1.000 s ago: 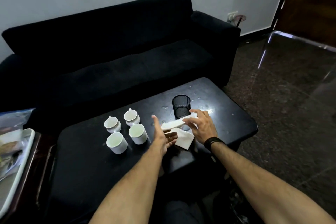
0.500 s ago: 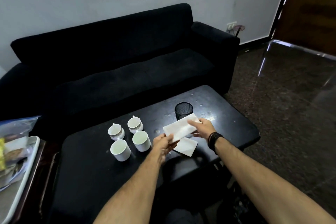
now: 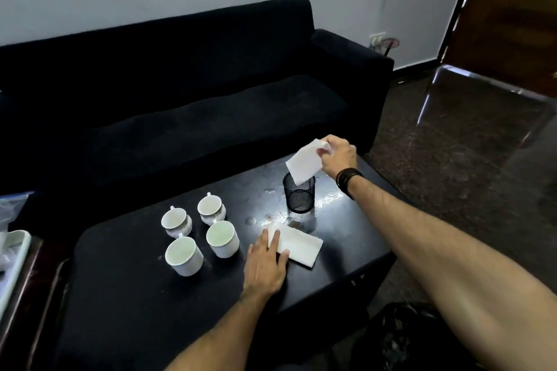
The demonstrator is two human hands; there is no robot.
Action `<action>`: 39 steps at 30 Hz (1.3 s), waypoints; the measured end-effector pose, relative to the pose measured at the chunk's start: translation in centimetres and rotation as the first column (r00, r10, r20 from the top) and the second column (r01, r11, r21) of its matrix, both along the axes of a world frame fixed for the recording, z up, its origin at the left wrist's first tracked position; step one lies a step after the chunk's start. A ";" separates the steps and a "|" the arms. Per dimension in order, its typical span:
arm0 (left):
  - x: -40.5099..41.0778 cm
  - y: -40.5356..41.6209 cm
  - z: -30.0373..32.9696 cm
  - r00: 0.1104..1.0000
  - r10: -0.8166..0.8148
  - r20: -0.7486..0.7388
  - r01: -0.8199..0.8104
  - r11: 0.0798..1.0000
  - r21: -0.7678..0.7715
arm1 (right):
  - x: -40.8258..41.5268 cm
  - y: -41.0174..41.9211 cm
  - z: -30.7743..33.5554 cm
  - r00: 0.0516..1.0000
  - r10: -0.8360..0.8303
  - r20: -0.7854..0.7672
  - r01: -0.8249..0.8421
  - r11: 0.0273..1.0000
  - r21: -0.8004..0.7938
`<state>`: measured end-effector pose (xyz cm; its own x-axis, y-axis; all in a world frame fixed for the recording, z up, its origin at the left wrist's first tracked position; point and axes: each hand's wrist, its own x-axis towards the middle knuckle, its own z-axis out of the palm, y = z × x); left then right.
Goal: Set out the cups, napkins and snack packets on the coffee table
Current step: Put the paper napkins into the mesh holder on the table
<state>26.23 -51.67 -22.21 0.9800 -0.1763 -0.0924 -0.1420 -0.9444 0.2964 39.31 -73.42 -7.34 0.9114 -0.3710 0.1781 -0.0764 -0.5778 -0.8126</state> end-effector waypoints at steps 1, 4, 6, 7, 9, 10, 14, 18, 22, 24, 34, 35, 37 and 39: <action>-0.2 0.3 -0.7 1.000 -0.013 -0.007 0.013 0.999 0.032 | 0.3 0.2 0.0 1.000 0.023 -0.001 -0.023 0.998 -0.058; -0.6 0.8 -2.5 0.998 -0.016 0.065 0.012 0.997 0.070 | 1.1 0.7 -0.7 0.996 0.083 -0.044 -0.090 0.979 -0.183; -0.7 0.9 -2.8 0.994 0.004 0.105 -0.011 0.998 0.065 | 1.5 0.9 -1.0 0.990 0.106 -0.092 -0.124 0.965 -0.230; -0.7 0.9 -3.0 0.993 0.010 0.116 -0.017 0.998 0.061 | 1.7 1.0 -1.2 0.986 0.113 -0.120 -0.141 0.957 -0.252; -0.7 0.8 -3.1 0.990 0.024 0.138 -0.031 0.999 0.044 | 2.1 1.2 -1.5 0.976 0.128 -0.177 -0.175 0.942 -0.287; -0.7 0.8 -3.2 0.988 0.036 0.148 -0.041 0.999 0.032 | 2.4 1.3 -1.6 0.969 0.136 -0.207 -0.194 0.935 -0.296; -0.8 0.8 -3.1 0.984 0.087 0.154 -0.090 0.996 0.009 | 3.4 2.1 -2.2 0.921 0.204 -0.332 -0.321 0.881 -0.349; -1.0 0.8 -2.9 0.978 0.117 0.173 -0.117 0.993 -0.006 | 4.3 2.9 -4.0 0.893 0.209 -0.398 -0.389 0.805 -0.448; -1.1 1.0 -2.8 0.970 0.134 0.202 -0.136 0.991 -0.005 | 3.9 3.3 -4.9 0.938 0.145 -0.315 -0.271 0.872 -0.406; -1.0 0.9 -2.8 0.969 0.130 0.210 -0.129 0.991 -0.019 | 2.2 3.4 -5.1 0.996 0.059 -0.060 -0.075 0.947 -0.311; -0.9 0.9 -2.3 0.976 0.101 0.195 -0.100 0.995 -0.017 | -10.0 4.5 -13.6 0.884 -0.260 -0.390 0.179 0.956 -0.231; -0.9 0.9 -2.3 0.975 0.097 0.201 -0.096 0.995 -0.013 | -10.3 4.9 -13.8 0.884 -0.241 -0.402 0.152 0.959 -0.240; -0.9 1.0 -2.4 0.973 0.089 0.213 -0.088 0.996 -0.013 | -10.1 5.9 -13.8 0.878 -0.188 -0.441 0.094 0.970 -0.226; -0.9 1.0 -2.4 0.970 0.095 0.223 -0.090 0.995 -0.032 | -9.5 6.7 -13.7 0.872 -0.118 -0.475 0.034 0.983 -0.182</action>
<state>25.36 -50.66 -24.65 0.9874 -0.0838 0.1342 -0.1197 -0.9503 0.2873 29.80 -66.69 -21.04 0.8693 -0.4466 -0.2117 -0.4827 -0.6749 -0.5582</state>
